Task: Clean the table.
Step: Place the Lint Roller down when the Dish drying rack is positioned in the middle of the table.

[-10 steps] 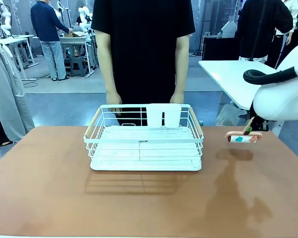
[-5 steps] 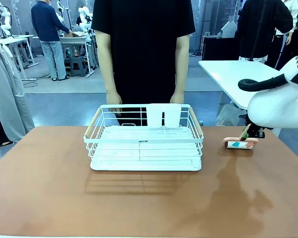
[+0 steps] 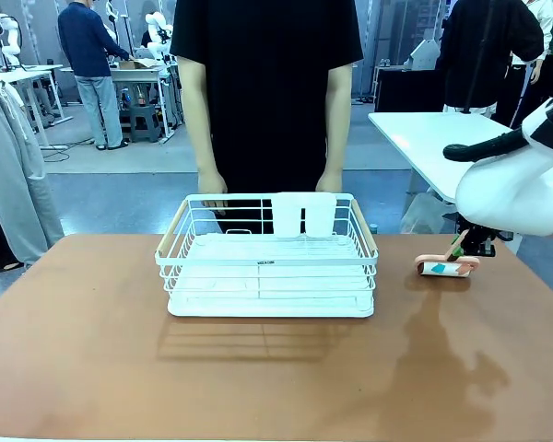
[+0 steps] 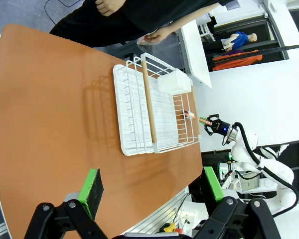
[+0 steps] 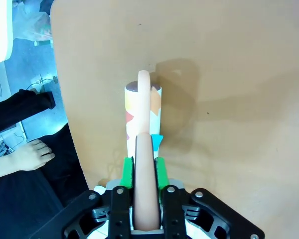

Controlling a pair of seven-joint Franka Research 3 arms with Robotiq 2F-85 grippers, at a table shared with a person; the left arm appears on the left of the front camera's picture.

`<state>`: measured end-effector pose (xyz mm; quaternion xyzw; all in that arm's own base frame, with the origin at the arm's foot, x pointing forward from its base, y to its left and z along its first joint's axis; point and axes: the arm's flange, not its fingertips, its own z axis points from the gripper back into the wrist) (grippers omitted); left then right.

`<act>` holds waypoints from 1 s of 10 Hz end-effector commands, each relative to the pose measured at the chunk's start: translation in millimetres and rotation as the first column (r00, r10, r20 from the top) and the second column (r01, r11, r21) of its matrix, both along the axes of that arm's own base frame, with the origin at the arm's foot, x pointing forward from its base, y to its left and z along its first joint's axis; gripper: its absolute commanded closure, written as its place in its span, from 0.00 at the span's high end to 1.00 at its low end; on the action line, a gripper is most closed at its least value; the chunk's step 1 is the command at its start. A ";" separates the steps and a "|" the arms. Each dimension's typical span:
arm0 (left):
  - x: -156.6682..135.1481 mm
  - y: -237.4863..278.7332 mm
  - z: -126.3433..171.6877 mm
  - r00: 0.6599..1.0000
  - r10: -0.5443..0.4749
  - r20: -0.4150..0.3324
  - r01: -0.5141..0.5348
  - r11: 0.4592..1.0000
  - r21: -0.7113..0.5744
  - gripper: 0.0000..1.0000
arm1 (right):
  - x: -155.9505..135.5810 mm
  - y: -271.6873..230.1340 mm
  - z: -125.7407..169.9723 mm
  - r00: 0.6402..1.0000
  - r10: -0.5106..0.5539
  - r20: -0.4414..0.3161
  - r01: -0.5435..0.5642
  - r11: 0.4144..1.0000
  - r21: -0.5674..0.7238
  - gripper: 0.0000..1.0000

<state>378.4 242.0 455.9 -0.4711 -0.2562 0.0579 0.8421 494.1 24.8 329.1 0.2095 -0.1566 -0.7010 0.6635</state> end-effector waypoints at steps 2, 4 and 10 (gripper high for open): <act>-1.2 1.4 1.2 1.000 -0.002 0.014 0.002 1.000 -0.016 1.00 | -16.8 -4.8 16.3 0.998 0.062 0.006 -0.061 0.997 -0.048 0.83; -1.2 1.4 1.2 1.000 -0.002 0.014 0.002 1.000 -0.016 1.00 | -21.6 -5.8 33.9 0.998 0.068 -0.003 -0.068 0.997 -0.037 1.00; -1.2 1.4 1.2 1.000 -0.002 0.014 0.002 1.000 -0.016 1.00 | -81.7 -11.4 135.5 0.983 0.164 -0.083 -0.166 0.986 -0.015 1.00</act>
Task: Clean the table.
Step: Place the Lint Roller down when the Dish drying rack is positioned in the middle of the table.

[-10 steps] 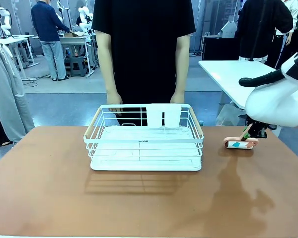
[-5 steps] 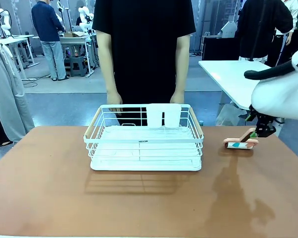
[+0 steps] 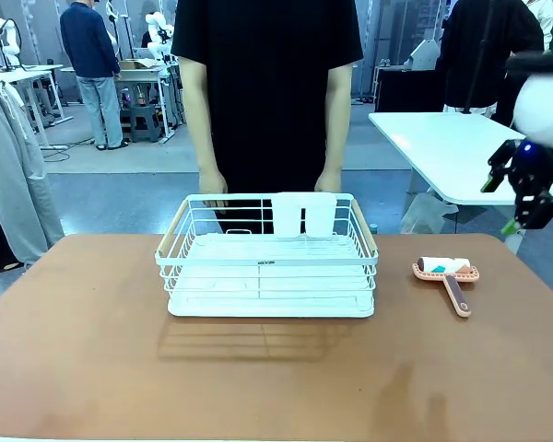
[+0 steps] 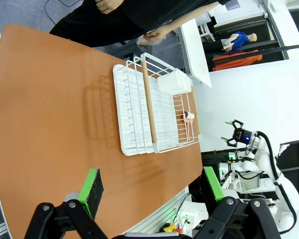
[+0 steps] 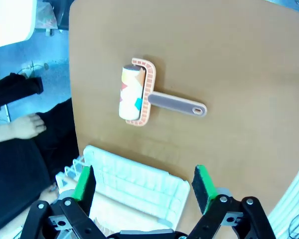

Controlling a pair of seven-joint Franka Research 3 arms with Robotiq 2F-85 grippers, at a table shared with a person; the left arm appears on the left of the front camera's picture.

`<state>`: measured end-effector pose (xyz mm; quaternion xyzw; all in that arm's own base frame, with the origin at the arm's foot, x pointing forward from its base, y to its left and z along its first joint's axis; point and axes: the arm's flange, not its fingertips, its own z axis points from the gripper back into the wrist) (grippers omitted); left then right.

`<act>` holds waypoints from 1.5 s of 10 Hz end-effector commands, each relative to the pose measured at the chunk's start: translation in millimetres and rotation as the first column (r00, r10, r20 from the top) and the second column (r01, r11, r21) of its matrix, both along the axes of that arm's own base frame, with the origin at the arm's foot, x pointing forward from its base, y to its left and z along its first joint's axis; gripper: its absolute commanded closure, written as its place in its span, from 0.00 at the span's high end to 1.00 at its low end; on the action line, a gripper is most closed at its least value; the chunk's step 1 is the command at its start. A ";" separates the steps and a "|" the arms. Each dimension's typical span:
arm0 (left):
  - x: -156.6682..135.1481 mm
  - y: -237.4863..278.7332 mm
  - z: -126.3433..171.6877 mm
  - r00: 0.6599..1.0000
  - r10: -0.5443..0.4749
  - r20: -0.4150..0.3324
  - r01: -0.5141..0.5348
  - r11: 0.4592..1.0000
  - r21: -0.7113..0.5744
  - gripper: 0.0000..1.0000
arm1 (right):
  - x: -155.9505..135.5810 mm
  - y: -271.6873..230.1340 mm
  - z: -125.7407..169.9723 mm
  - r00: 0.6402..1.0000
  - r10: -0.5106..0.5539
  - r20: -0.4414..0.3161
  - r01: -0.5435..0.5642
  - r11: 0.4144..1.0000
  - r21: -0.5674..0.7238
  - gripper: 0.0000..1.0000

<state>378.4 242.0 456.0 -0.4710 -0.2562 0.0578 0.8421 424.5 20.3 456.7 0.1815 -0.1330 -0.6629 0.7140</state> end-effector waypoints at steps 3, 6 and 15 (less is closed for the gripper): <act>-1.2 1.4 1.2 1.000 -0.002 0.014 0.002 1.000 -0.016 1.00 | -8.0 -8.7 8.9 0.997 0.050 -0.050 -0.049 0.998 0.025 1.00; -1.2 1.4 1.2 1.000 -0.002 0.014 0.002 1.000 -0.016 1.00 | -13.8 -2.1 16.1 0.999 0.026 -0.028 -0.026 1.000 0.001 1.00; -1.2 1.4 1.2 1.000 -0.002 0.014 0.002 1.000 -0.016 1.00 | -13.8 -2.1 16.1 0.999 0.026 -0.028 -0.026 1.000 0.001 1.00</act>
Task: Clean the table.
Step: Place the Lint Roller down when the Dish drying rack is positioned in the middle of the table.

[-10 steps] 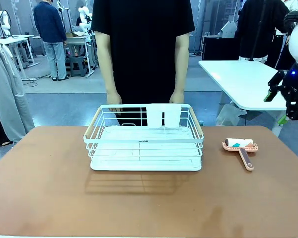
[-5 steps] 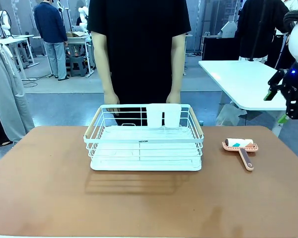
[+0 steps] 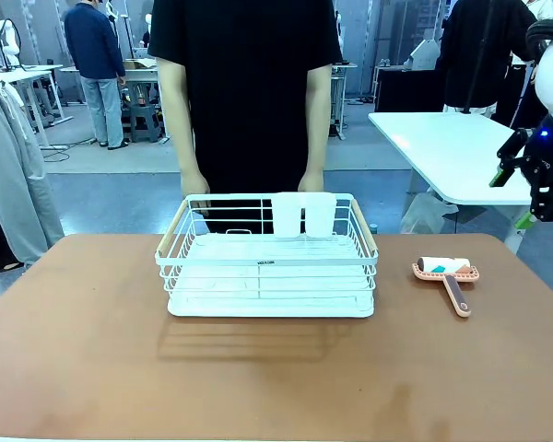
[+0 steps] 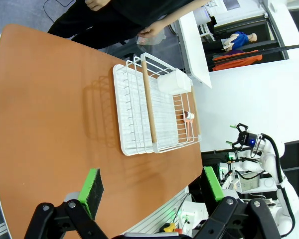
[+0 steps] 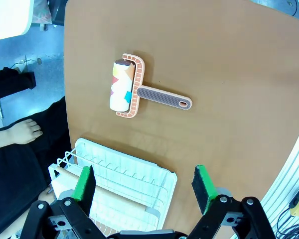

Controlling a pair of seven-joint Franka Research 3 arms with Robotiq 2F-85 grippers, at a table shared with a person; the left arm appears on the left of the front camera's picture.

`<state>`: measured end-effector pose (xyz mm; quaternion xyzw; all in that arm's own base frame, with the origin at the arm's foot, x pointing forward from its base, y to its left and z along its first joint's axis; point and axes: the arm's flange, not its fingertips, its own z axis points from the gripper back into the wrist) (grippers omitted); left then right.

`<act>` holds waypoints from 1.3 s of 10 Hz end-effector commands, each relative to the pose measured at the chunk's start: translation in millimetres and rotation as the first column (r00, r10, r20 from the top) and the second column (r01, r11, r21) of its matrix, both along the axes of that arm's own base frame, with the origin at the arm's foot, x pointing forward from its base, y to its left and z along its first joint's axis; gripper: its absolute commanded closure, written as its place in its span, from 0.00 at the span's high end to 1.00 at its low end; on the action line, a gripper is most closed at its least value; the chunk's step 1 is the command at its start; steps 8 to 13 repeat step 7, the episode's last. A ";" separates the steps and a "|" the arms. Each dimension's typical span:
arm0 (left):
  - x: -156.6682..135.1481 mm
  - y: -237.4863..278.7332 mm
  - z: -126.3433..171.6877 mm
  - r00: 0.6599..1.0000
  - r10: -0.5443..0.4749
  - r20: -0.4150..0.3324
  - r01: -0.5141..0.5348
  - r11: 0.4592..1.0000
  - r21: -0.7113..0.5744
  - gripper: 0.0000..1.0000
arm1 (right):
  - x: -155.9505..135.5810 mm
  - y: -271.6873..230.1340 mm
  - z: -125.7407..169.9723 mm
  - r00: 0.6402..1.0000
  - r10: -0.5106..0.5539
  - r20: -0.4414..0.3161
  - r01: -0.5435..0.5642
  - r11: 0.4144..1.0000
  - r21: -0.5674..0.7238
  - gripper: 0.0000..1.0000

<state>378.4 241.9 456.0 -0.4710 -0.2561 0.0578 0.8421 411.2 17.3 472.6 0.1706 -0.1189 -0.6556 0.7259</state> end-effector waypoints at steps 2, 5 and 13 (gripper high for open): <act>-1.2 1.5 1.2 1.000 -0.001 0.014 0.002 1.000 -0.016 1.00 | -0.6 0.9 0.2 1.000 -0.003 0.007 0.003 1.000 0.004 1.00; -1.2 1.5 1.2 1.000 -0.001 0.014 0.002 1.000 -0.016 1.00 | -0.6 0.9 0.2 1.000 -0.003 0.007 0.003 1.000 0.004 1.00; -1.2 1.5 1.2 1.000 -0.001 0.014 0.002 1.000 -0.016 1.00 | -0.6 0.9 0.2 1.000 -0.003 0.007 0.003 1.000 0.004 1.00</act>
